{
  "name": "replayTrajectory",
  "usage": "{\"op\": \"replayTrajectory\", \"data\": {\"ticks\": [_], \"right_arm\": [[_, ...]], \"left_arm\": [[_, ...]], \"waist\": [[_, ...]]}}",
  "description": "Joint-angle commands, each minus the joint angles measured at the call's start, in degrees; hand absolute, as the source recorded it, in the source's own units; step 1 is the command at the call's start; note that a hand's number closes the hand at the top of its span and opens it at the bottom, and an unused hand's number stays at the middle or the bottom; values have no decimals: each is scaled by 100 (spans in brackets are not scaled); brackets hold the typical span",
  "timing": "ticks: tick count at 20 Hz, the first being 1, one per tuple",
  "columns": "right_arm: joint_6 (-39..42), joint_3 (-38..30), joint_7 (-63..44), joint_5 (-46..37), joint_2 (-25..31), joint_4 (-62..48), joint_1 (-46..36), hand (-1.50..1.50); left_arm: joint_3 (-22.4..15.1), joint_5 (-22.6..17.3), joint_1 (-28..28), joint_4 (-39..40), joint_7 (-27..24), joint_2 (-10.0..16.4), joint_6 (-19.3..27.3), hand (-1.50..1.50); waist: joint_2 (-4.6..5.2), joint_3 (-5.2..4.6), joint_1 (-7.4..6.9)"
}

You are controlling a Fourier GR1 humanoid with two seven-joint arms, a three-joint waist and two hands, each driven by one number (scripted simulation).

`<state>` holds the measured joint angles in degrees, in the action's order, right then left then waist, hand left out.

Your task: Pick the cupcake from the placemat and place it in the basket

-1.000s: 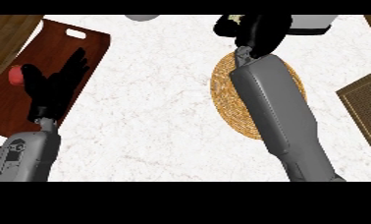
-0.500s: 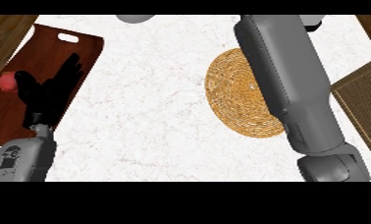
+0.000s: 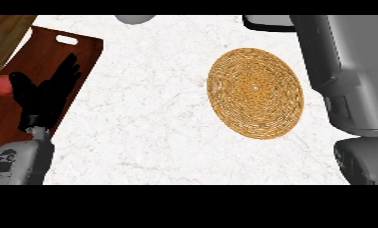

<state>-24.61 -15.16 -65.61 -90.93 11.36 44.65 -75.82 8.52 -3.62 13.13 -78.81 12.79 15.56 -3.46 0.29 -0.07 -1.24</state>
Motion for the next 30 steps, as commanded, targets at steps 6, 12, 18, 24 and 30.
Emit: {"op": "replayTrajectory", "data": {"ticks": [6, 12, 18, 24, 30], "right_arm": [[380, -452, -706, -437, 649, 54, 261, 150], [663, -703, -33, -48, 748, 1044, 1274, 150], [404, -858, 392, 311, 805, 1905, 2279, 150], [246, -1020, 588, 673, 766, 2311, 2852, 150], [-640, -1718, 316, 381, 872, 2064, 3310, -150]], "left_arm": [[158, -95, -300, -66, -185, 105, -140, 0], [240, -94, -92, 51, 29, 181, -111, 0], [165, -28, -206, 42, -142, 23, -90, 0], [441, -217, -212, -11, -89, 404, -429, 0], [75, 1, -71, -361, 257, -6, -52, 0]], "waist": [[-46, 4, 113], [-76, 7, 254], [-50, 7, 177], [-39, 7, 134], [-23, 13, 97]]}}
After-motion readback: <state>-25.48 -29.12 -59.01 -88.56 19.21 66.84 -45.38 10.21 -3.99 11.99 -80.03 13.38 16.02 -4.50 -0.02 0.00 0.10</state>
